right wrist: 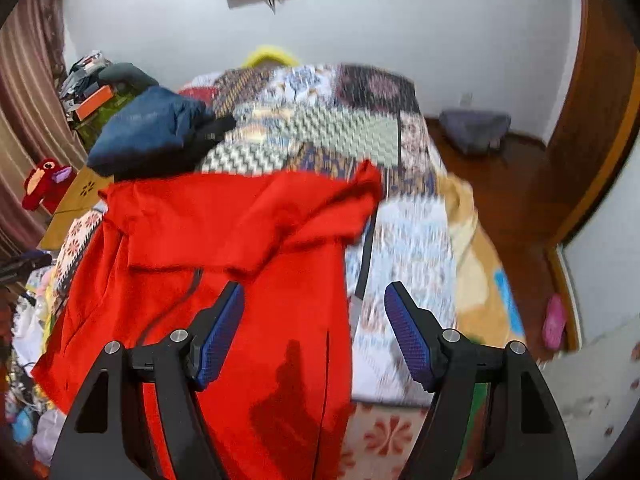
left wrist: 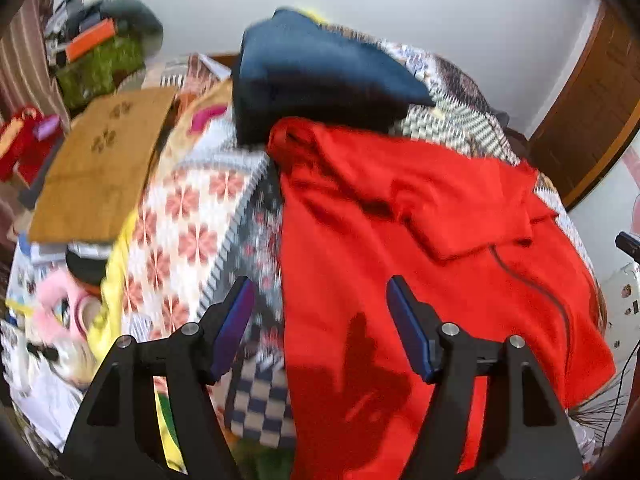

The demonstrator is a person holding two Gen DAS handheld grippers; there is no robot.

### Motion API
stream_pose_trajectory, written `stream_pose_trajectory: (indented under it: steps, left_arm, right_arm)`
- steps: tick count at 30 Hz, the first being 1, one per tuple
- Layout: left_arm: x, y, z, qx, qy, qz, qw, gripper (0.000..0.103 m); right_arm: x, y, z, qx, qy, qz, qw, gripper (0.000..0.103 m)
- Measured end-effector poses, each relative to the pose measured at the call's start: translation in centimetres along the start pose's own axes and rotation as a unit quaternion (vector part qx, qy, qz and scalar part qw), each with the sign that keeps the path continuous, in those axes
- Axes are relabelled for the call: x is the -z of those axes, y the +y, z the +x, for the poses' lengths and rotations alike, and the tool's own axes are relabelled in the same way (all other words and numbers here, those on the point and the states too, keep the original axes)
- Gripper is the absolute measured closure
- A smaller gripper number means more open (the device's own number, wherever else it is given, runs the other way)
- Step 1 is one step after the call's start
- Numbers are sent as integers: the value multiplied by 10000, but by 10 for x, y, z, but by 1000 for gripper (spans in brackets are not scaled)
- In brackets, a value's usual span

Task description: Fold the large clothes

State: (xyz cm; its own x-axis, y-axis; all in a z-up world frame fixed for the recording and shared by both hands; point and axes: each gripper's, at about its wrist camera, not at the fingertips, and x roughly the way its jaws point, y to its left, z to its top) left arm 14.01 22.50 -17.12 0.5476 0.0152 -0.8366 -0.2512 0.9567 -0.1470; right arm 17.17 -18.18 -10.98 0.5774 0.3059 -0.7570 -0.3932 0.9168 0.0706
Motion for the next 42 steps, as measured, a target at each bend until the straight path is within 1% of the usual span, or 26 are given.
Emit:
stream_pose_trajectory:
  steps: [3, 7, 12, 16, 18, 21, 22, 25, 26, 27, 28, 29, 30, 31, 32, 33, 34, 36, 37, 40, 42]
  left_arm:
    - [22, 7, 10, 74, 256, -165, 9995, 35]
    - [50, 15, 25, 241, 709, -411, 9963, 35]
    - [74, 17, 36, 393, 1029, -551, 9924, 35]
    - [91, 16, 38, 528, 1111, -687, 9900, 35]
    - [95, 14, 37, 592, 1119, -691, 9895, 35]
    - [103, 10, 37, 846, 1176, -752, 9866, 29]
    - [104, 9, 37, 917, 1185, -775, 9857, 29]
    - [108, 4, 36, 1015, 1161, -765, 9851, 29]
    - [109, 4, 36, 1043, 1147, -785, 9848, 30]
    - [109, 3, 34, 1070, 1131, -815, 9844, 35]
    - [110, 3, 33, 1127, 1127, -837, 9837, 39]
    - [111, 2, 31, 1187, 1125, -838, 9830, 51]
    - [110, 1, 29, 1240, 1124, -830, 9824, 68]
    - [109, 0, 25, 1357, 1150, -808, 9807, 76]
    - [108, -3, 21, 1517, 1158, -723, 9789, 85]
    - [105, -5, 19, 1527, 1133, -648, 9796, 88]
    - [102, -11, 12, 1475, 1047, -436, 9825, 90]
    - [96, -17, 5, 1454, 932, -237, 9847, 97]
    - [90, -21, -2, 1469, 804, -162, 9857, 98]
    - [73, -26, -13, 1522, 543, -151, 9867, 99]
    - [60, -25, -18, 1644, 419, -235, 9852, 100]
  right_arm:
    - [19, -3, 1, -77, 155, 187, 9997, 34]
    - [47, -9, 6, -185, 402, 494, 9978, 34]
    - [78, -15, 17, -338, 783, 791, 9932, 34]
    - [95, -16, 23, -452, 981, 913, 9899, 34]
    - [102, -15, 23, -523, 948, 930, 9898, 34]
    - [104, -16, 25, -598, 826, 1056, 9892, 32]
    - [103, -18, 27, -666, 804, 1129, 9881, 32]
    - [102, -18, 29, -700, 747, 1229, 9871, 36]
    - [102, -16, 28, -676, 713, 1177, 9882, 42]
    - [101, -14, 26, -676, 674, 1102, 9893, 47]
    - [101, -11, 24, -677, 643, 1025, 9903, 55]
    - [101, -9, 21, -670, 626, 954, 9912, 65]
    - [101, -8, 20, -723, 613, 905, 9914, 71]
    - [101, -6, 18, -789, 598, 882, 9912, 81]
    - [100, -5, 17, -823, 576, 871, 9911, 84]
    - [99, -4, 16, -854, 551, 848, 9912, 86]
    - [97, -2, 15, -904, 516, 816, 9912, 89]
    - [92, 2, 12, -996, 420, 773, 9911, 90]
    - [89, 3, 10, -1058, 351, 756, 9909, 91]
    - [76, 8, 4, -1237, 163, 736, 9895, 91]
    - [64, 11, 1, -1332, 51, 686, 9887, 91]
